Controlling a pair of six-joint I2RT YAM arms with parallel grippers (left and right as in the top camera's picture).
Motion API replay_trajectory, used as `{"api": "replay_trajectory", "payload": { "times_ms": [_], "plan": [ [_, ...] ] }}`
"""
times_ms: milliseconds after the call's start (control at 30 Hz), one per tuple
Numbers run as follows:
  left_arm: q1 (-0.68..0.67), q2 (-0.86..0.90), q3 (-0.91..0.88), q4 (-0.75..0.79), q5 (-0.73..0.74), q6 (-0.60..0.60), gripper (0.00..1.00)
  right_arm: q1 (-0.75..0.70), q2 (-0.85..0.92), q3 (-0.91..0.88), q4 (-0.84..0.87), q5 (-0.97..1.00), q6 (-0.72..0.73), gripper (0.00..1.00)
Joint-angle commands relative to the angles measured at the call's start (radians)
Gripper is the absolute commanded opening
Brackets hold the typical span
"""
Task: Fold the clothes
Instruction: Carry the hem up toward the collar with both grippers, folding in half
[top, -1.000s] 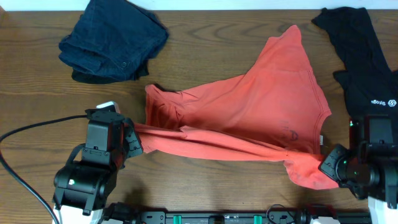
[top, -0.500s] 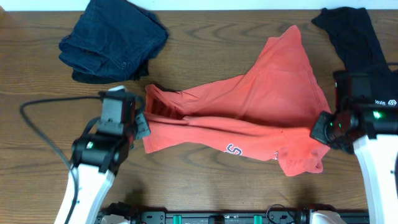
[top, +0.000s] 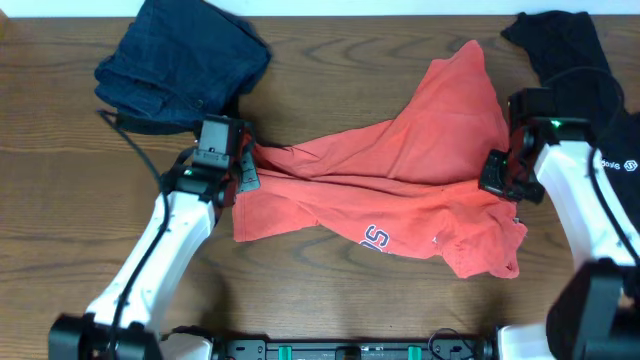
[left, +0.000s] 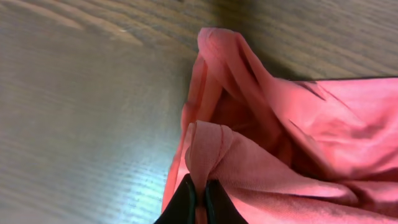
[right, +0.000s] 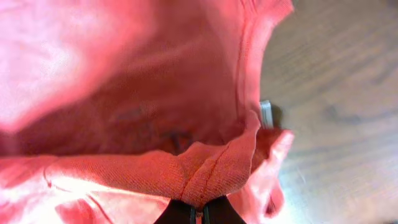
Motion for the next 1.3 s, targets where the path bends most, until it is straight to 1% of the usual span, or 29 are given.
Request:
{"api": "replay_trajectory", "payload": {
  "times_ms": [0,200,233,267,300,367,400,433,533,600,633,700,767,833,967,1133,1267],
  "plan": [
    [0.002,0.049,0.018,0.019,-0.014,0.021,0.06,-0.014,0.066,0.003,0.045,0.013,-0.028,0.01],
    [0.002,0.134,0.018,0.064,0.04,0.024,0.06,-0.016,0.171,0.003,0.164,-0.01,-0.049,0.01],
    [0.002,0.146,0.018,0.067,0.051,0.025,0.06,-0.016,0.185,0.003,0.179,-0.01,-0.05,0.03],
    [0.002,0.156,0.018,0.067,0.058,0.025,0.06,-0.016,0.196,0.003,0.19,-0.013,-0.05,0.09],
    [0.002,0.165,0.018,0.066,0.063,0.025,0.06,-0.016,0.204,0.003,0.197,-0.014,-0.05,0.19],
    [0.002,0.175,0.018,0.062,0.065,0.025,0.08,-0.016,0.205,0.003,0.203,-0.013,-0.052,0.35],
    [0.002,0.177,0.018,0.059,0.065,0.028,0.17,-0.016,0.203,0.006,0.203,-0.014,-0.062,0.5],
    [0.002,0.177,0.018,0.058,0.064,0.035,0.25,-0.017,0.2,0.012,0.2,-0.014,-0.07,0.58],
    [0.002,0.171,0.019,0.058,0.064,0.079,0.6,-0.023,0.193,0.061,0.163,-0.026,-0.091,0.72],
    [0.002,0.165,0.031,0.039,0.064,0.094,0.76,-0.029,0.19,0.109,0.128,-0.056,-0.116,0.75],
    [0.002,0.164,0.05,0.016,0.064,0.107,0.81,-0.032,0.188,0.138,0.108,-0.072,-0.13,0.77],
    [0.002,0.163,0.101,-0.036,0.064,0.137,0.86,-0.036,0.188,0.209,0.067,-0.108,-0.164,0.79],
    [0.002,0.164,0.171,-0.089,0.064,0.183,0.9,-0.035,0.188,0.272,0.039,-0.136,-0.193,0.8],
    [0.002,0.165,0.237,-0.113,0.064,0.238,0.9,-0.033,0.188,0.317,0.024,-0.156,-0.217,0.81],
    [0.002,0.193,0.33,-0.098,0.066,0.325,0.9,-0.028,0.188,0.362,0.015,-0.192,-0.241,0.8],
    [0.002,0.299,0.38,-0.085,0.147,0.475,0.9,-0.02,0.188,0.362,0.009,-0.191,-0.249,0.8],
    [0.002,0.397,0.394,-0.101,0.162,0.608,0.89,-0.019,0.188,0.362,-0.005,-0.189,-0.259,0.8]
  ]
}}
